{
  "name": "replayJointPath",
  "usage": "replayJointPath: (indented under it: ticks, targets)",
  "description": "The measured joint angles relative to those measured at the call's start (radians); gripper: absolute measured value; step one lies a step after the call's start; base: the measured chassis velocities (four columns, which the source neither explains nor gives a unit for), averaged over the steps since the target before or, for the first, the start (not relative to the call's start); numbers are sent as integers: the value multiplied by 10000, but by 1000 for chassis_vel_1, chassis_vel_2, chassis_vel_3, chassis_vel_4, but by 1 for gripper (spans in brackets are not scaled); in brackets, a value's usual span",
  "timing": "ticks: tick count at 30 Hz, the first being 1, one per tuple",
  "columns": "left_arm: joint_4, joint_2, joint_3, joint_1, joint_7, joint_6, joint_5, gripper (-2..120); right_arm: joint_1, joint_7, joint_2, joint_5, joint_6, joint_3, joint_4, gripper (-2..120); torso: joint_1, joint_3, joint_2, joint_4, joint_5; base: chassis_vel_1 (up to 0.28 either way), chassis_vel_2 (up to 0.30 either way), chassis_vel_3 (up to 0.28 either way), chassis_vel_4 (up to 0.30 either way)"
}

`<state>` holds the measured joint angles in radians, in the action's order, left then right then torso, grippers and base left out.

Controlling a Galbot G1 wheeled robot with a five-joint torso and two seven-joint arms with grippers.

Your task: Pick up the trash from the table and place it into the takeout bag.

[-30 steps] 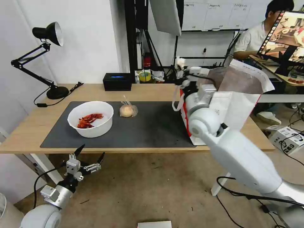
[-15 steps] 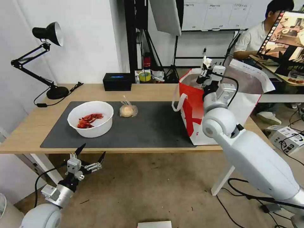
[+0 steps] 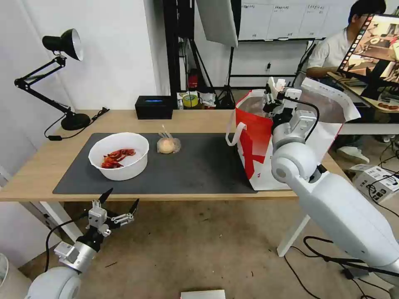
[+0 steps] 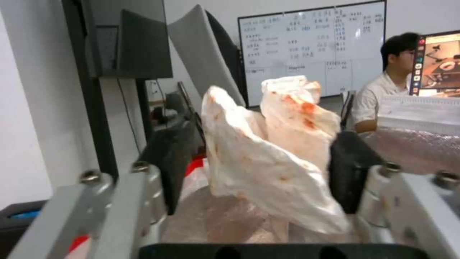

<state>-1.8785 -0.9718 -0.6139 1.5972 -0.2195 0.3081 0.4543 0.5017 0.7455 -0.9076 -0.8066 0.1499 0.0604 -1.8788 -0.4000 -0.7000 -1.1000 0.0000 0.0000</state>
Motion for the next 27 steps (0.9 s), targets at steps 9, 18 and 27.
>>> replayJointPath:
  ticks: [9, 18, 27]
  targets:
    - [31, 47, 52, -44, 1, -3, 6, 100, 133, -41, 96, -6, 200, -34, -23, 94, 0, 0, 0, 0, 0, 0, 0, 0, 0]
    - [47, 38, 147, -103, 3, -9, 7, 100, -45, -83, 329, -169, 291, 25, -28, 100, 0, 0, 0, 0, 0, 0, 0, 0, 0]
    - [8, 70, 119, -93, 8, -10, 31, 100, -98, -478, 366, -460, 270, 87, -268, 100, 0, 0, 0, 0, 0, 0, 0, 0, 0]
